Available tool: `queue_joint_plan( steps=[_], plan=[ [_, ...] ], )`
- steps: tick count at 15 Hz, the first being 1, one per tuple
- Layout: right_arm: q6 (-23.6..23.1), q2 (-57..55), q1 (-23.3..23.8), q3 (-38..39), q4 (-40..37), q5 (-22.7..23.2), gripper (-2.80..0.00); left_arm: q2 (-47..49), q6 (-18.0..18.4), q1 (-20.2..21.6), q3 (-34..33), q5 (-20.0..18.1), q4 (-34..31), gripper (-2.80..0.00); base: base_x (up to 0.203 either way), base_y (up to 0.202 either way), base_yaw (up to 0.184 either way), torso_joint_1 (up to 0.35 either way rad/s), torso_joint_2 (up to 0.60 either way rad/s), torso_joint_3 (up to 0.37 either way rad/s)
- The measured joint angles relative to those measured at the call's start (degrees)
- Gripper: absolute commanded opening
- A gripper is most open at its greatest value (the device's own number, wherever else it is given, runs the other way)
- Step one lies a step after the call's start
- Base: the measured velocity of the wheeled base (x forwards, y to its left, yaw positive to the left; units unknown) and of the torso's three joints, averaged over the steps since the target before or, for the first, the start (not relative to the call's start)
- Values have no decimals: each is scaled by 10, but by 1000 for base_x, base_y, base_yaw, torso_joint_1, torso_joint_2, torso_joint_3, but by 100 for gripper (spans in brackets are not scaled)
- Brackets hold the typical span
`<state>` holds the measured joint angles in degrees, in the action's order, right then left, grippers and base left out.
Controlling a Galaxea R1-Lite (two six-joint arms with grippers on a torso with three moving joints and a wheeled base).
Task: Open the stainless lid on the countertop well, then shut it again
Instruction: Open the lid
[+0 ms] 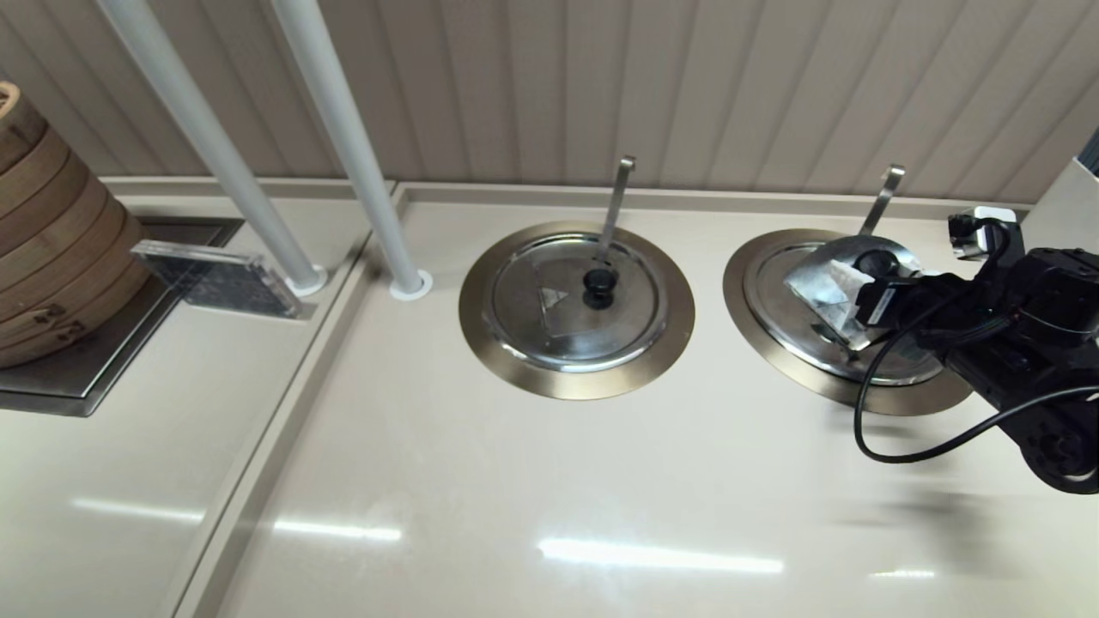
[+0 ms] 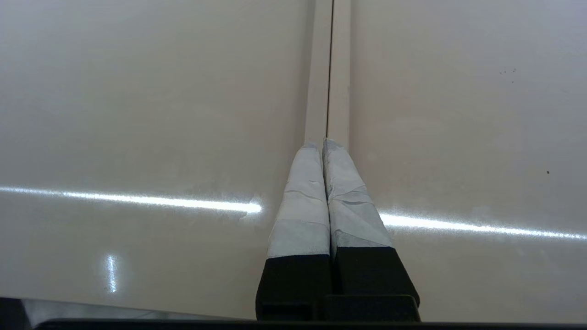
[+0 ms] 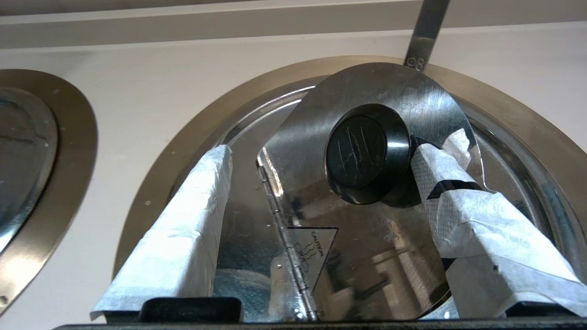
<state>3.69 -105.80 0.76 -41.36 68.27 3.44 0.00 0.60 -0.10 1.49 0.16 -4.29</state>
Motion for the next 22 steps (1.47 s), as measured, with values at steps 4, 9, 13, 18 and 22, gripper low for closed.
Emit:
queue_joint_plan(
  steps=[4, 9, 13, 18, 22],
  plan=[
    [0, 22, -35, 20, 1, -22, 0, 0, 0, 0, 0, 0, 0, -280, 0, 0, 0, 0, 0, 0],
    [20, 55, -89, 75, 1, -45, 0, 0, 0, 0, 0, 0, 0, -280, 0, 0, 0, 0, 0, 0],
    [28, 72, -107, 91, 2, -50, 0, 0, 0, 0, 0, 0, 0, -280, 0, 0, 0, 0, 0, 0],
    [58, 100, -154, 124, 0, -74, 0, 0, 0, 0, 0, 0, 0, -280, 0, 0, 0, 0, 0, 0],
    [85, 183, -231, 150, -65, -107, 0, 0, 0, 0, 0, 0, 0, -280, 0, 0, 0, 0, 0, 0]
  ],
)
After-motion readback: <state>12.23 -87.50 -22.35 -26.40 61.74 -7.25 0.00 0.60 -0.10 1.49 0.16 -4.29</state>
